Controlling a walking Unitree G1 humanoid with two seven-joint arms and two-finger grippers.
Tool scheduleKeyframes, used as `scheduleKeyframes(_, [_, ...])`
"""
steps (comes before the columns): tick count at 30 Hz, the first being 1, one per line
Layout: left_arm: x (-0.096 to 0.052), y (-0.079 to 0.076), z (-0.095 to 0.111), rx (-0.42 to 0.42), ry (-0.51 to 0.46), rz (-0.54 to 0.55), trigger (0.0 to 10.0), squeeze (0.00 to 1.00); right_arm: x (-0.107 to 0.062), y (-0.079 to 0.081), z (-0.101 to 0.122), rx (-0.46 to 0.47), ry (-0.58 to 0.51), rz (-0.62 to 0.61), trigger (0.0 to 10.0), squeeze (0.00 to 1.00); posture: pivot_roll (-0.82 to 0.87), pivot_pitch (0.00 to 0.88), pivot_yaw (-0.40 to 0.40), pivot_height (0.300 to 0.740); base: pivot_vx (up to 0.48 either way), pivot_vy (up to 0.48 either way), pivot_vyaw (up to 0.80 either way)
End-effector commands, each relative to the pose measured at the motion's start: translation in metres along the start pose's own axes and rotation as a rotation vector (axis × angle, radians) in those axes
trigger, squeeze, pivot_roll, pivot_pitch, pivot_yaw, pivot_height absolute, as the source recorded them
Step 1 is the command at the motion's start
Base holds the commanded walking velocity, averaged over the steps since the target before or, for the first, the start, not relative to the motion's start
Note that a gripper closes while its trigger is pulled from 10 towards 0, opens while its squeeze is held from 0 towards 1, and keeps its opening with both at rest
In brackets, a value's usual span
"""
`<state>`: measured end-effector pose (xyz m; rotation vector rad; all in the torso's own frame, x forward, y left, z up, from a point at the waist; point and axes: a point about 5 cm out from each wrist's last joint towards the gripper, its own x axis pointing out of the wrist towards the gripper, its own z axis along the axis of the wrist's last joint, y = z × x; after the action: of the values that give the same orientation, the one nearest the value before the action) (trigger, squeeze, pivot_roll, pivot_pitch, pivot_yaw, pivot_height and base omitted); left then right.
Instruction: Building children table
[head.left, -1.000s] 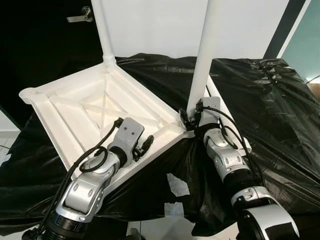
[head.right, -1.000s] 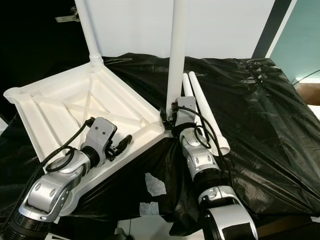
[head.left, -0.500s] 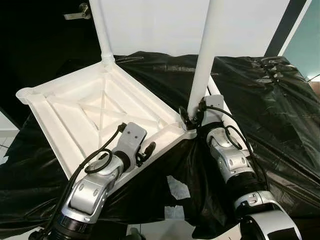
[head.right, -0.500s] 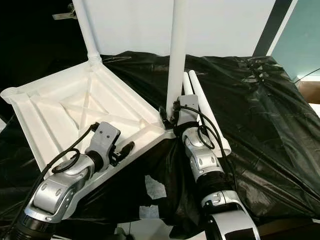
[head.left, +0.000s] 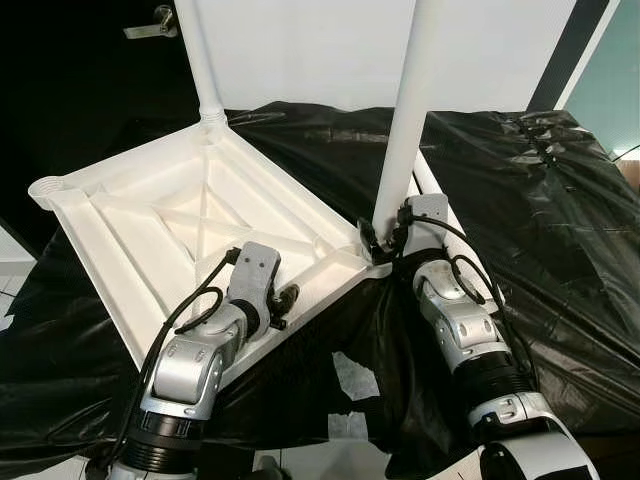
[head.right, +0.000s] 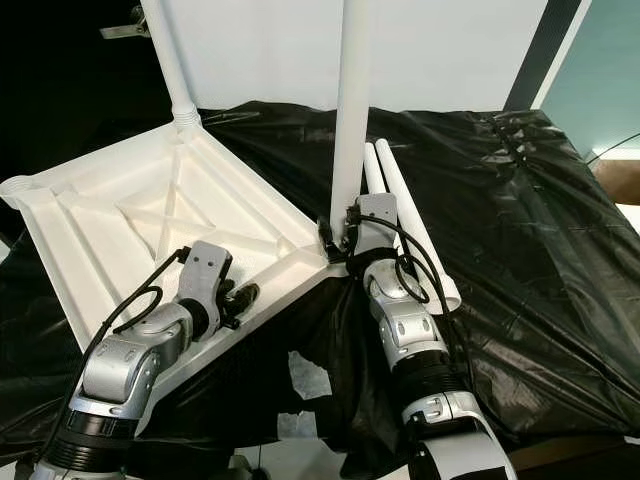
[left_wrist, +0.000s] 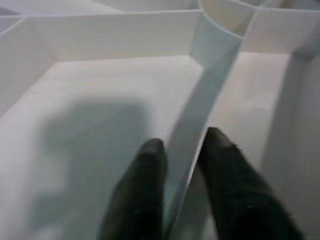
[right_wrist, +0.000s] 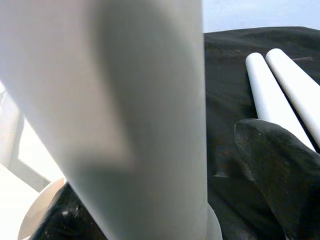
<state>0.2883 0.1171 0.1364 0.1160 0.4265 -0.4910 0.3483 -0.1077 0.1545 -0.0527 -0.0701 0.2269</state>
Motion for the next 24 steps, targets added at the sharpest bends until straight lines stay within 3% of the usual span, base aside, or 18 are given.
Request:
scheduleKeyframes(1, [0.000, 0.014, -0.009, 0.011, 0.061, 0.235, 0.0, 0.00, -0.003, -0.004, -0.003, 0.005, 0.014, -0.019, 10.0, 0.00, 0.11, 0.065, 0.006, 0.740, 0.000, 0.000, 0.00])
scheduleKeyframes(4, [0.002, 0.016, -0.009, 0.023, 0.091, 0.275, 0.0, 0.00, -0.003, -0.004, -0.002, 0.005, 0.014, -0.021, 10.0, 0.00, 0.11, 0.061, 0.008, 0.740, 0.000, 0.000, 0.00])
scheduleKeyframes(9, [0.007, 0.018, 0.002, -0.116, 0.034, 0.443, 0.0, 0.00, -0.003, -0.003, -0.001, 0.009, 0.015, -0.024, 10.0, 0.00, 0.11, 0.053, 0.015, 0.740, 0.000, 0.000, 0.00])
scheduleKeyframes(16, [0.011, 0.013, 0.006, -0.104, 0.002, 0.483, 0.0, 0.00, -0.003, -0.002, -0.002, 0.016, 0.018, -0.025, 10.0, 0.00, 0.11, 0.052, 0.018, 0.740, 0.000, 0.000, 0.00])
scheduleKeyframes(17, [0.013, 0.009, 0.008, -0.096, -0.020, 0.484, 10.0, 0.00, -0.004, -0.002, -0.003, 0.024, 0.021, -0.024, 10.0, 0.00, 0.11, 0.052, 0.018, 0.740, 0.000, 0.000, 0.00])
scheduleKeyframes(18, [0.016, 0.004, 0.009, -0.100, -0.041, 0.433, 10.0, 0.26, -0.004, -0.001, -0.004, 0.035, 0.025, -0.016, 10.0, 0.00, 0.11, 0.052, 0.018, 0.740, 0.000, 0.000, 0.00])
scheduleKeyframes(20, [0.016, 0.004, 0.009, -0.100, -0.041, 0.433, 10.0, 0.26, -0.004, -0.001, -0.004, 0.035, 0.025, -0.016, 10.0, 0.00, 0.11, 0.052, 0.018, 0.740, 0.000, 0.000, 0.00])
scheduleKeyframes(22, [0.014, 0.004, 0.017, -0.084, -0.092, 0.383, 10.0, 1.00, -0.005, 0.001, -0.005, 0.048, 0.033, 0.003, 10.0, 0.00, 0.11, 0.055, 0.017, 0.740, 0.000, 0.000, 0.00])
scheduleKeyframes(24, [0.010, 0.007, 0.025, -0.068, -0.137, 0.354, 10.0, 1.00, -0.006, 0.001, -0.005, 0.047, 0.035, 0.008, 10.0, 0.00, 0.11, 0.058, 0.014, 0.740, 0.000, 0.000, 0.00])
